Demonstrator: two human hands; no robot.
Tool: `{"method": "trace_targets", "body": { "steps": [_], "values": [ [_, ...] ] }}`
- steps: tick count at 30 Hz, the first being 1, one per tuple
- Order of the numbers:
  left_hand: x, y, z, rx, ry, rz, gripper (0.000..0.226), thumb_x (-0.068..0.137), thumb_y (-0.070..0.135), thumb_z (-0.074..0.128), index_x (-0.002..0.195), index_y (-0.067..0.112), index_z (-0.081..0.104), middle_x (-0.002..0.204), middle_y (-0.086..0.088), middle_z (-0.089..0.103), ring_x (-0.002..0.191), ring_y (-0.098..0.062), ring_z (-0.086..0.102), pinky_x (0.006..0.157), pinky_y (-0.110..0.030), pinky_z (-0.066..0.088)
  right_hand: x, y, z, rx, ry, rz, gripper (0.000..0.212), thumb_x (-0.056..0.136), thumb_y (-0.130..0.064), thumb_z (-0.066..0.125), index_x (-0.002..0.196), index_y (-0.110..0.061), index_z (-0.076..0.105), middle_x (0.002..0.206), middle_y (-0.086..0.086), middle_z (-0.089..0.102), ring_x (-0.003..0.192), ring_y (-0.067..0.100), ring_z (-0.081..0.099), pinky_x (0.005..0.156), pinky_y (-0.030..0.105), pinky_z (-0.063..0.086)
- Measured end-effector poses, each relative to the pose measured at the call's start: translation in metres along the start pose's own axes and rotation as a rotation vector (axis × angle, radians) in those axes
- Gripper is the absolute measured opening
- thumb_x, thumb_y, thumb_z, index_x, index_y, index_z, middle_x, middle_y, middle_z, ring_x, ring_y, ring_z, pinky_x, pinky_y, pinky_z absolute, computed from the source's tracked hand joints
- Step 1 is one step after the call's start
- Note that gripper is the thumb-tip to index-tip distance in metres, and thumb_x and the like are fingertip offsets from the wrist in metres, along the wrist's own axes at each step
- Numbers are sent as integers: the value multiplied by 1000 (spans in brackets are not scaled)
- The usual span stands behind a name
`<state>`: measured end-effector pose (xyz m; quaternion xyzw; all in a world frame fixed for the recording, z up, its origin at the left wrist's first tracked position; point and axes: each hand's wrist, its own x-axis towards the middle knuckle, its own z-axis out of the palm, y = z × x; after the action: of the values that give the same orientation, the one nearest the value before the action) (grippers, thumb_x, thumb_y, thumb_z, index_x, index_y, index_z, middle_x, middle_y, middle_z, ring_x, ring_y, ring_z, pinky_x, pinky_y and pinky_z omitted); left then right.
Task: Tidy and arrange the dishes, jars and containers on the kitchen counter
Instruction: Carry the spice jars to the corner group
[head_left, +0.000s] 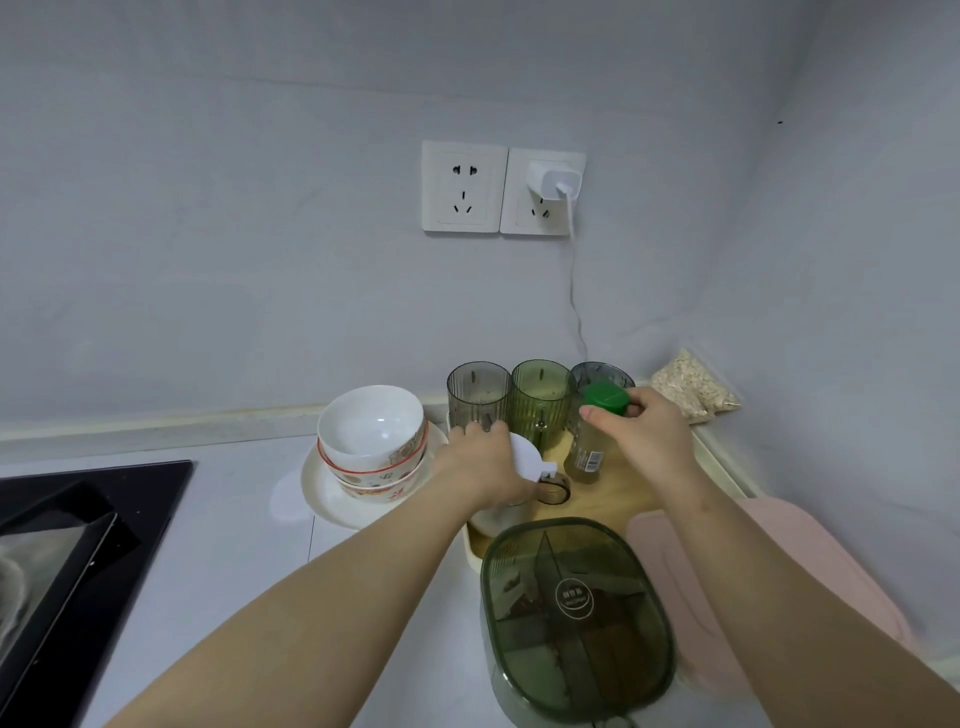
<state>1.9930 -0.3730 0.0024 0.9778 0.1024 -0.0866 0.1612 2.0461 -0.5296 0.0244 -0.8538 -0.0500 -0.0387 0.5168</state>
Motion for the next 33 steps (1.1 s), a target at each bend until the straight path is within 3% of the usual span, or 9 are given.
{"method": "trace_targets", "body": {
  "steps": [6,13,21,33],
  "values": [
    [1,-3,-7,-22,-41,47,73,72,42,69,134,18,38,129,-11,45,121,-29,38,94,-38,39,-7,12,8,-21,-89,56,24,80,-21,72,100,-13,62,76,-12,55,70,0,48,58,17,35],
    [-2,-1,-9,16,-65,64,75,72,34,69,138,27,35,131,-10,32,124,-32,29,99,-38,35,-15,13,14,-47,-219,95,25,76,-17,74,98,-15,62,81,-8,58,73,5,53,61,21,40],
    [0,-3,-18,88,-147,161,76,76,26,68,143,29,30,142,-6,27,129,-33,27,103,-40,34,-22,12,17,-122,-388,120,26,73,-11,72,95,-16,60,82,-4,57,75,8,51,62,24,38],
    [0,-4,-19,47,-166,171,78,77,19,65,144,33,26,143,-3,26,131,-32,24,101,-40,34,-25,19,20,-69,-435,162,26,72,-4,70,94,-13,60,85,-1,56,78,11,51,66,25,41]
  ]
}}
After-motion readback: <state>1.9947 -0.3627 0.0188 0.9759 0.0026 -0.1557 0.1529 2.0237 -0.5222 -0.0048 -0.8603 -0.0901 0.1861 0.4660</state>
